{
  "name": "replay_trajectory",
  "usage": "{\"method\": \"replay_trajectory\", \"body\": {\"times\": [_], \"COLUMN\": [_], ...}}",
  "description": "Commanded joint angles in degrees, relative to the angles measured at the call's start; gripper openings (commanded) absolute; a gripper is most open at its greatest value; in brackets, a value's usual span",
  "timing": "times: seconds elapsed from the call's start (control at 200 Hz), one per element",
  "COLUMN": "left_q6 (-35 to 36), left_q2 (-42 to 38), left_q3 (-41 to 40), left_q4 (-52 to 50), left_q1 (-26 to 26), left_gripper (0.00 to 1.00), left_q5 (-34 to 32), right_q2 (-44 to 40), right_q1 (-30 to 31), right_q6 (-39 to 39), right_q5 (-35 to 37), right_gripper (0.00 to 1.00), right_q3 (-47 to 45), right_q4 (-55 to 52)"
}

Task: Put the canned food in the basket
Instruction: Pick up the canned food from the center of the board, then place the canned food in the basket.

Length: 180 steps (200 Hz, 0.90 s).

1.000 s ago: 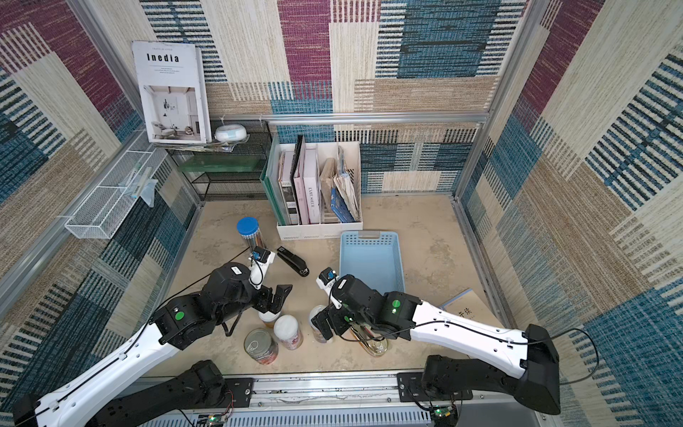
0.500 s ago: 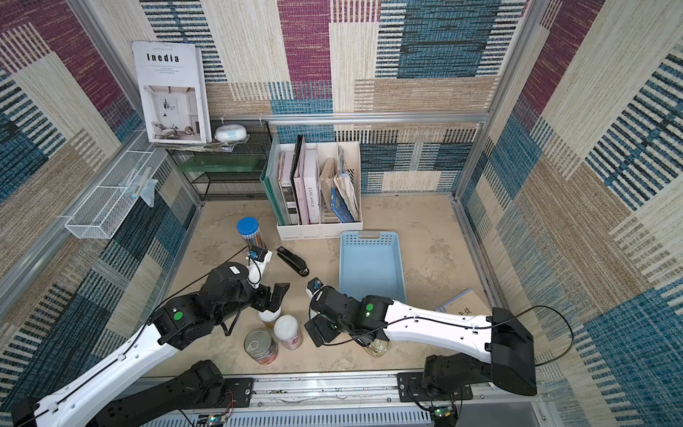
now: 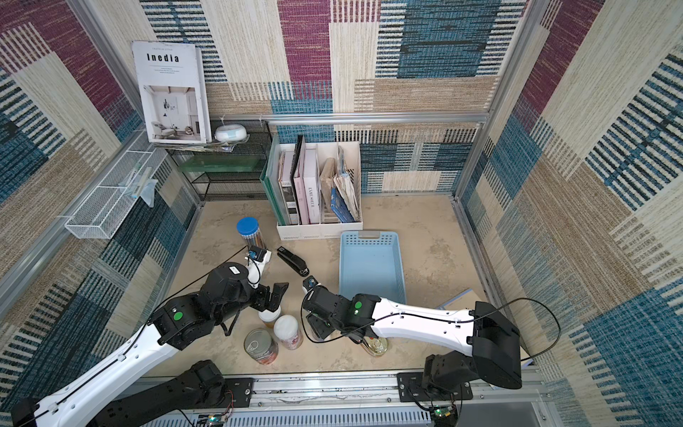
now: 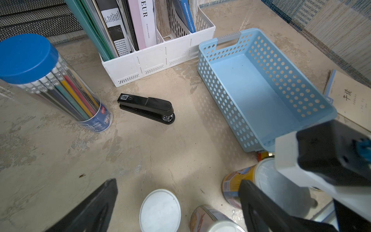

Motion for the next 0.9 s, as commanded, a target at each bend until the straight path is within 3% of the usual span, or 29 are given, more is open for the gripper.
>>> {"method": "replay_trajectory", "body": {"times": [0.0, 0.215, 0.456, 0.631, 0.896], "left_q6": [0.0, 0.1, -0.1, -0.3, -0.5], "left_q2": [0.1, 0.0, -0.1, -0.9, -0.9], "left_q3": [0.0, 0.2, 0.3, 0.0, -0.2], "left_q4": [-0.5, -0.6, -1.0, -1.1, -1.2], "left_q1": [0.1, 0.3, 0.4, 0.5, 0.5], "left_gripper": [0.99, 0.99, 0.99, 0.99, 0.99], "left_q5": [-0.3, -0.8, -1.4, -1.2, -0.8], "right_q2": [-0.8, -2.6, -2.4, -1.7, -2.4], "right_q1": [0.1, 0.3, -0.6, -8.2, -23.6], "right_q6": [0.0, -3.3, -9.9, -13.0, -17.6], "right_q5": [-0.3, 4.2, 13.9, 13.9, 10.0], "right_gripper": [0.5, 0.45, 0.45, 0.45, 0.45], "right_q3": [1.5, 8.0, 16.4, 21.7, 22.2], "right_q4": [-1.7, -3.8, -4.5, -6.6, -4.6]}}
